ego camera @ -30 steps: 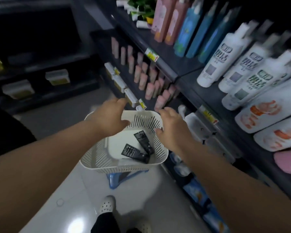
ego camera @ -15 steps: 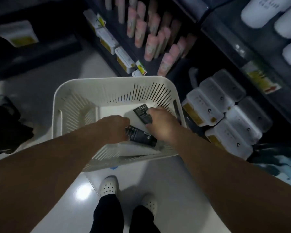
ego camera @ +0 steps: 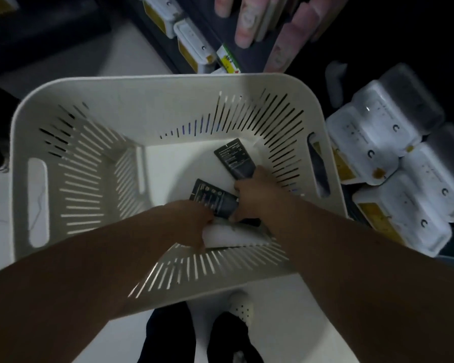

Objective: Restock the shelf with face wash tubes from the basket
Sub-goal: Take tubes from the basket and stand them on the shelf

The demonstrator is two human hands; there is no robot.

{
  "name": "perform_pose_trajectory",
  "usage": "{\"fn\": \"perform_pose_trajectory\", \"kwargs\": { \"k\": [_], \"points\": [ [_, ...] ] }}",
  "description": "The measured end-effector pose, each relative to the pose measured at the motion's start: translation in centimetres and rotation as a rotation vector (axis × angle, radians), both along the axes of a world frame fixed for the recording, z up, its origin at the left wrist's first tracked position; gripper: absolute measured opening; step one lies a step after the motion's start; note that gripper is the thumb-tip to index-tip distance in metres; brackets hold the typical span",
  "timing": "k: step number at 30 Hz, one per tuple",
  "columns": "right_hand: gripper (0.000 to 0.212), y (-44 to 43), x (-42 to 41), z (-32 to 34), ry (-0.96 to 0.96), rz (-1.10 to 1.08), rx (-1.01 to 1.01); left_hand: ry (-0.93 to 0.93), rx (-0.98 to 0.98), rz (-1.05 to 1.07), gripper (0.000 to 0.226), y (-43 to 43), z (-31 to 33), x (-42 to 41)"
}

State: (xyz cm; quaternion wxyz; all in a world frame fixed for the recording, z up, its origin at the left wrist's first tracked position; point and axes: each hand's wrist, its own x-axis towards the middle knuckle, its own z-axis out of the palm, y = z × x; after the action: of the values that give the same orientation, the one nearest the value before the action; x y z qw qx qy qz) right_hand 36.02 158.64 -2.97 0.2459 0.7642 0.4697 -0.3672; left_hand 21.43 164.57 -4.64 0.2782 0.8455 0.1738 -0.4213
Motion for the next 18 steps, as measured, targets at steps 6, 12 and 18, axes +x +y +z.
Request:
{"fn": "perform_pose_trajectory", "kwargs": {
  "k": [6, 12, 18],
  "points": [
    [0.080, -1.2, -0.7, -1.4, -0.135, 0.184, 0.108, -0.051, -0.008, 0.016, 0.061, 0.9, -0.2, -0.5],
    [0.059, 0.8, 0.8, -0.7, 0.011, 0.054, 0.020, -0.067, 0.076, 0.070, 0.060, 2.9, 0.3, -2.4],
    [0.023, 1.5, 0.8, 2.6, 0.125, -0.019, 0.118, 0.074, 0.004, 0.170, 0.056, 4.8, 3.1, -3.9]
  ]
}}
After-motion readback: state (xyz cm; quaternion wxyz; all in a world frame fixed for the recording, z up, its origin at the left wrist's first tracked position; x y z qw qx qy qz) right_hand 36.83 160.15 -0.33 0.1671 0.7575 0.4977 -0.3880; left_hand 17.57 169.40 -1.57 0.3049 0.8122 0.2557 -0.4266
